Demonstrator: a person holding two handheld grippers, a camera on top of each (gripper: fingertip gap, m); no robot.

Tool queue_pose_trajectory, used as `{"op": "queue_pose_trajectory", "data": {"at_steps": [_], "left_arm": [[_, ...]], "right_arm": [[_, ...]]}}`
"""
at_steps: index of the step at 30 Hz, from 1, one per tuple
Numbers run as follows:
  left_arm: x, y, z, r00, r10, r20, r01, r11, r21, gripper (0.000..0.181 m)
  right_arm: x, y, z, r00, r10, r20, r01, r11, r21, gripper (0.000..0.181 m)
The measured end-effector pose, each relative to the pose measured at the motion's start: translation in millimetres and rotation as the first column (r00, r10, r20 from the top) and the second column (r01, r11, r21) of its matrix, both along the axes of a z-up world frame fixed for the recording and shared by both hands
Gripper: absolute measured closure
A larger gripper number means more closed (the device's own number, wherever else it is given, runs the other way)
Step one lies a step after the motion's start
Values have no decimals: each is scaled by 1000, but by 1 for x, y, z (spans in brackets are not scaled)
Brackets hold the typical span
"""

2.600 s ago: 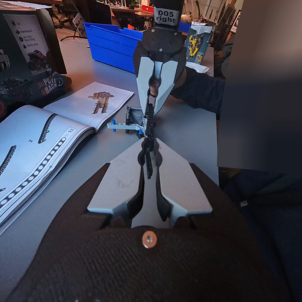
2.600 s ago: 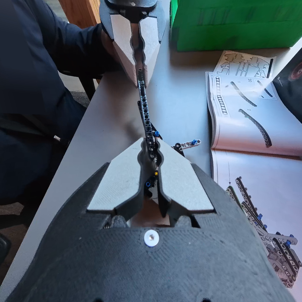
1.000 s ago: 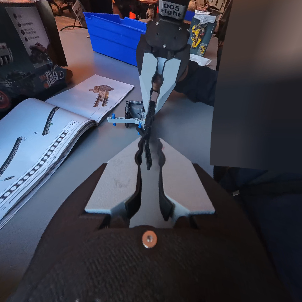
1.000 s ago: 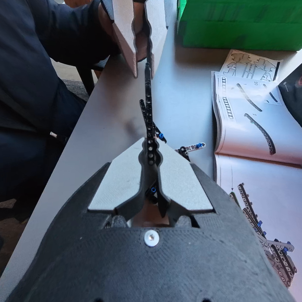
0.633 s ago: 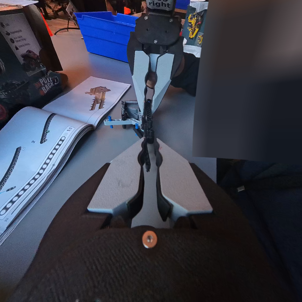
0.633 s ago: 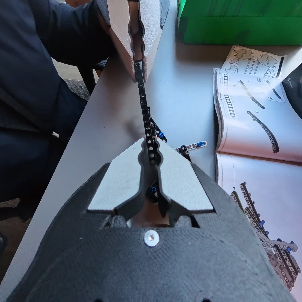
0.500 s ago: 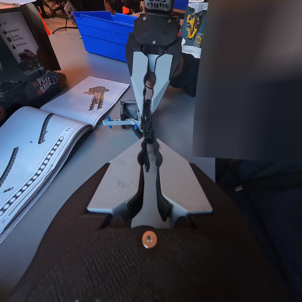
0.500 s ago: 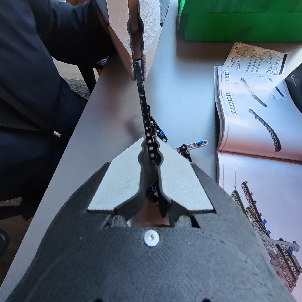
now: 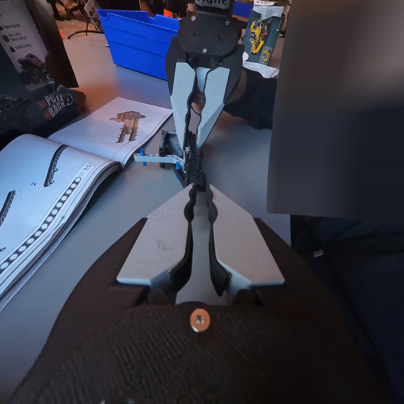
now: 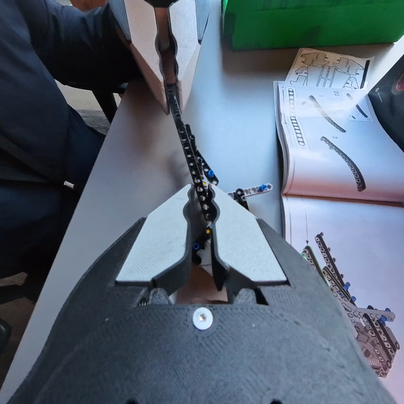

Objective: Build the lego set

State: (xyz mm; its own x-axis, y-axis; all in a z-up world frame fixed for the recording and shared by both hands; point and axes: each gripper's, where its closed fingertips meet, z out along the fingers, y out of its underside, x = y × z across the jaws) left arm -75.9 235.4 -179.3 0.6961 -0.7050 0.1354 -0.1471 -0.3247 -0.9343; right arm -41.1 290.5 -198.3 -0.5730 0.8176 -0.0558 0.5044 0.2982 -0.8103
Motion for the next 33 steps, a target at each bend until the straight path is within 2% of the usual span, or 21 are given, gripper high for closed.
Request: {"op": "queue_pose_trajectory", "data": {"at_steps": [6, 14, 33], "left_arm": [[-8, 6, 8, 998, 38, 47, -40, 999, 36, 175], [-17, 11, 11, 992, 64, 108, -66, 998, 9, 176], [-14, 12, 5, 995, 53, 85, -51, 999, -16, 176]], "right_arm": [[-3, 0, 3, 1000, -13, -17, 13, 1000, -20, 174], [-7, -2, 5, 999, -30, -18, 29, 1000, -9, 175], [-5, 0, 5, 999, -31, 9, 32, 998, -63, 174]]}}
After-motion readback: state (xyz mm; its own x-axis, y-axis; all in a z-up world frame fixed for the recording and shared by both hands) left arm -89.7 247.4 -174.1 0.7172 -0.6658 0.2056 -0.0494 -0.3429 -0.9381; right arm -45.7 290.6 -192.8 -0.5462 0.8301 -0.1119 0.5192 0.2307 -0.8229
